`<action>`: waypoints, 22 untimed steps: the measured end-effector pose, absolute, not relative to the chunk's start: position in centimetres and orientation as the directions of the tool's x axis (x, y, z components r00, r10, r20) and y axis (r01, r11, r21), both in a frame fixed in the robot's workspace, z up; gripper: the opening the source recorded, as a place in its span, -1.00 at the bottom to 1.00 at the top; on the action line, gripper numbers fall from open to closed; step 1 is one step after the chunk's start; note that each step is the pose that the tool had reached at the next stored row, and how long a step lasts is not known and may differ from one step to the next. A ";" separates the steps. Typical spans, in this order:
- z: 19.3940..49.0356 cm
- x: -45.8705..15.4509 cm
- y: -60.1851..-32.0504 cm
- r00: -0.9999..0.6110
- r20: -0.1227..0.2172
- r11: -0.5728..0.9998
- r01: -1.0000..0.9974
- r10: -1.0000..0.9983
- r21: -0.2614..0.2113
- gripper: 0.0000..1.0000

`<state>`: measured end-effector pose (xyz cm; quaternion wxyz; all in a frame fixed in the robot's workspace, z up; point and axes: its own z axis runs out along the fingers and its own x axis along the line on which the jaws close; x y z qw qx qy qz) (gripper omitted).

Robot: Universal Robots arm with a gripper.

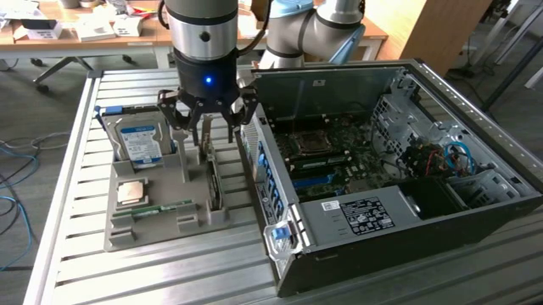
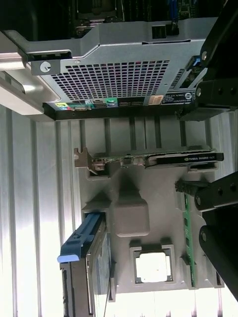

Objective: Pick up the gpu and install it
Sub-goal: 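Pick up the gpu and move the gpu toward the slot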

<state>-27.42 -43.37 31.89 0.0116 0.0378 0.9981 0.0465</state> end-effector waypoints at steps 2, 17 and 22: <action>31.7 -27.4 -43.4 -0.997 -0.020 0.993 0.074 0.076 0.094 0.21; 29.9 -27.4 -43.4 -0.997 -0.020 0.993 0.074 0.076 0.094 0.21; 29.6 -27.4 -43.4 -0.997 -0.019 0.993 0.074 0.076 0.094 0.21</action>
